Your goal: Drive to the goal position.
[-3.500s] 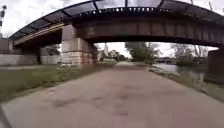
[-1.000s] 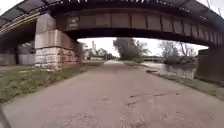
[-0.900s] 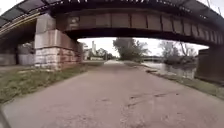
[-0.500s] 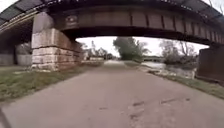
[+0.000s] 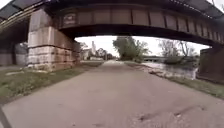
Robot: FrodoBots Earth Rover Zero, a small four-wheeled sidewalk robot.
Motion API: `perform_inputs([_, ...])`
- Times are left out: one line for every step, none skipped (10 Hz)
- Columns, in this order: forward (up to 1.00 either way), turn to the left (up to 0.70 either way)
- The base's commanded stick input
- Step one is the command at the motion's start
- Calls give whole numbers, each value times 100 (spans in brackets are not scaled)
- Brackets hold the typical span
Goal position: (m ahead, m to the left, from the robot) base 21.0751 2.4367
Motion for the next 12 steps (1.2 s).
perform_inputs([70,0])
perform_inputs([70,0])
perform_inputs([70,0])
perform_inputs([70,0])
perform_inputs([70,0])
perform_inputs([70,0])
perform_inputs([70,0])
perform_inputs([70,0])
perform_inputs([70,0])
perform_inputs([70,0])
perform_inputs([70,0])
perform_inputs([70,0])
